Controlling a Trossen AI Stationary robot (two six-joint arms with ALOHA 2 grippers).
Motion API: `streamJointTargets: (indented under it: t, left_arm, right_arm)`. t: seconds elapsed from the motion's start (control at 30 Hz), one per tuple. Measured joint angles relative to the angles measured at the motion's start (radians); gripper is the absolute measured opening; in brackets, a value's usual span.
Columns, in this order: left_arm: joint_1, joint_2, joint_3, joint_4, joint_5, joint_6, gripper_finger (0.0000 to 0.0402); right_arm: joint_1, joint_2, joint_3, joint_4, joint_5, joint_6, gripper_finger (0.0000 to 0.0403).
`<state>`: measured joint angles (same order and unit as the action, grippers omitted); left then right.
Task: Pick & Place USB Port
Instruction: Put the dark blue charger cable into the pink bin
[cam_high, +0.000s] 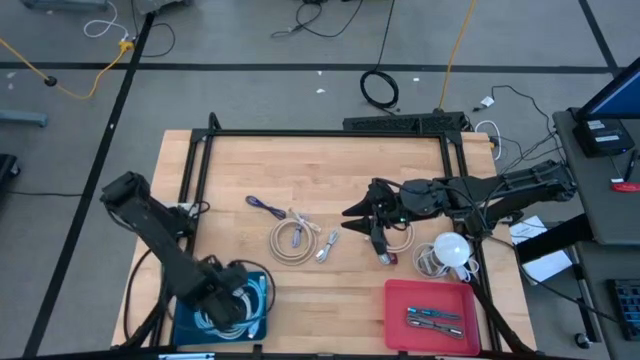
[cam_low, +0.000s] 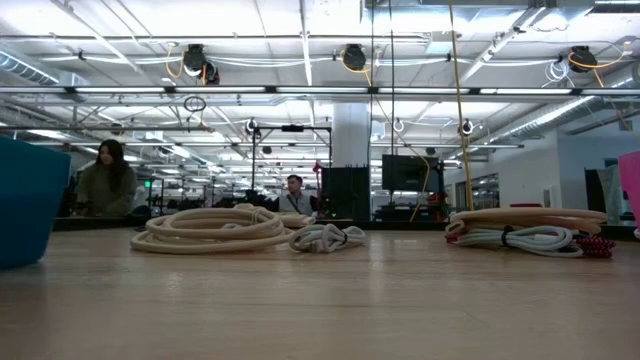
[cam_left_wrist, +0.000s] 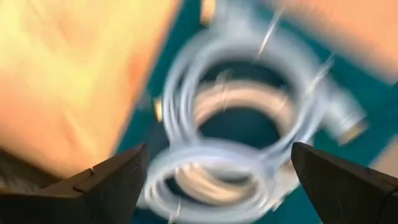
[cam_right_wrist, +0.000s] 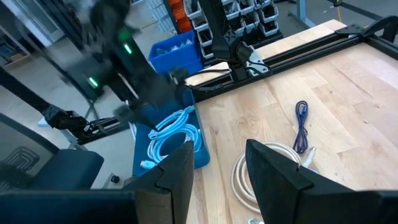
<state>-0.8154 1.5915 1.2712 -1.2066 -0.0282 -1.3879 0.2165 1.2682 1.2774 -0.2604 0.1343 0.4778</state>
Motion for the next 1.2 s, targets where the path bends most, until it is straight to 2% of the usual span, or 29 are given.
streamJointTargets:
  t: [0.13,0.23,0.37,0.43,0.47,0.5,0.57,0.7,0.8,0.97,1.1,1.17,1.2]
  left_arm:
    - [0.000,-0.069,0.158,-0.091,-0.324,-0.048,0.0397]
    - [0.002,-0.150,0.254,-0.120,-0.701,-0.191,0.0397]
    - [0.011,-0.269,0.256,-0.222,-1.259,-0.364,0.0397]
    - [0.047,-0.321,0.234,-0.276,-1.460,-0.475,0.0397]
    - [0.083,-0.351,0.218,-0.315,-1.517,-0.548,0.0397]
    - [0.134,-0.381,0.203,-0.339,-1.534,-0.614,0.0397]
    - [0.266,-0.426,0.183,-0.344,-1.480,-0.653,0.0397]
    - [0.511,-0.449,0.164,-0.341,-1.180,-0.418,0.0397]
    - [0.644,-0.454,0.162,-0.290,-1.051,-0.277,0.0397]
    - [0.747,-0.469,0.164,-0.104,-1.041,-0.198,0.0397]
    - [0.794,-0.468,0.164,0.044,-1.052,0.146,0.0397]
    - [0.807,-0.469,0.164,0.134,-0.994,0.254,0.0397]
    - [0.816,-0.468,0.164,0.192,-0.933,0.273,0.0397]
  right_arm:
    - [0.000,0.000,0.000,0.000,0.000,0.000,0.0137]
    - [-0.001,0.000,0.000,0.000,0.000,0.008,0.0137]
    - [-0.001,0.000,0.000,0.000,0.007,0.007,0.0137]
    - [-0.001,0.000,0.000,0.000,0.029,0.000,0.0137]
    - [-0.001,0.000,0.000,0.001,0.041,-0.006,0.0137]
    - [-0.001,0.000,0.000,0.001,0.054,-0.008,0.0137]
    - [-0.001,0.000,0.000,0.002,0.079,-0.008,0.0137]
    - [-0.001,0.000,0.000,0.005,0.109,-0.011,0.0137]
    - [-0.001,0.000,0.000,0.001,0.136,-0.017,0.0137]
    - [-0.002,0.000,0.000,0.000,0.183,-0.019,0.0137]
    - [-0.002,0.000,0.000,0.000,0.184,-0.019,0.0137]
    - [-0.002,0.000,0.000,0.000,0.184,-0.019,0.0137]
    - [-0.002,0.000,0.000,0.000,0.184,-0.019,0.0137]
